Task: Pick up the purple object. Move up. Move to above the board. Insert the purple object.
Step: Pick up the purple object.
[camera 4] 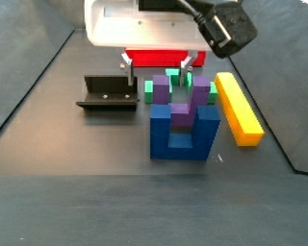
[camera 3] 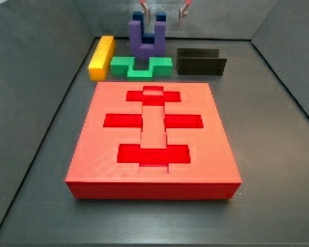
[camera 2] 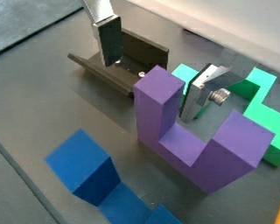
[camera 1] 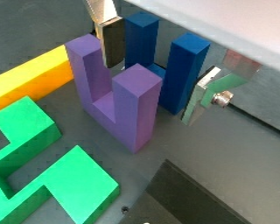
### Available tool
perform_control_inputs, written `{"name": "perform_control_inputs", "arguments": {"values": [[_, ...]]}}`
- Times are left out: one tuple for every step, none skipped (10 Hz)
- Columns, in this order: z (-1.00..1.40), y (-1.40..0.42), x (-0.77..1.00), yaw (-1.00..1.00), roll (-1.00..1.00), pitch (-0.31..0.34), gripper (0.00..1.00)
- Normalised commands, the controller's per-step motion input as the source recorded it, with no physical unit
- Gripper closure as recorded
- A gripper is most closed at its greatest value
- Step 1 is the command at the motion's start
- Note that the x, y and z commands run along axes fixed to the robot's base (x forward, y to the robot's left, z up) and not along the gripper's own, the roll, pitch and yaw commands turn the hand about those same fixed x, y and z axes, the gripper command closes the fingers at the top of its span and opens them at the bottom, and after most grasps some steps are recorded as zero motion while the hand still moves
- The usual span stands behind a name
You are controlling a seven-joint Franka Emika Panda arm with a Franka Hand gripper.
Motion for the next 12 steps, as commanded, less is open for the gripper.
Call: {"name": "perform_control_inputs", "arguments": {"values": [[-0.27, -0.03, 0.0, 0.0, 0.01, -0.076, 0.0], [-0.28, -0.02, 0.0, 0.0, 0.0, -0.08, 0.0], [-0.29, -0.02, 0.0, 0.0, 0.01, -0.083, 0.0], [-0.2, -0.02, 0.0, 0.0, 0.0, -0.053, 0.0], [-0.01, 0.0, 0.0, 0.0, 0.0, -0.004, 0.0], [0.0, 0.0, 0.0, 0.0, 0.01, 0.0, 0.0], [0.0, 0.0, 0.0, 0.0, 0.0, 0.0, 0.0], [0.0, 0.0, 0.0, 0.0, 0.0, 0.0, 1.0], [0.0, 0.0, 0.0, 0.0, 0.0, 0.0, 1.0], [0.0, 0.0, 0.0, 0.0, 0.0, 0.0, 1.0], [0.0, 0.0, 0.0, 0.0, 0.0, 0.0, 1.0], [0.0, 0.0, 0.0, 0.0, 0.0, 0.0, 1.0]]}}
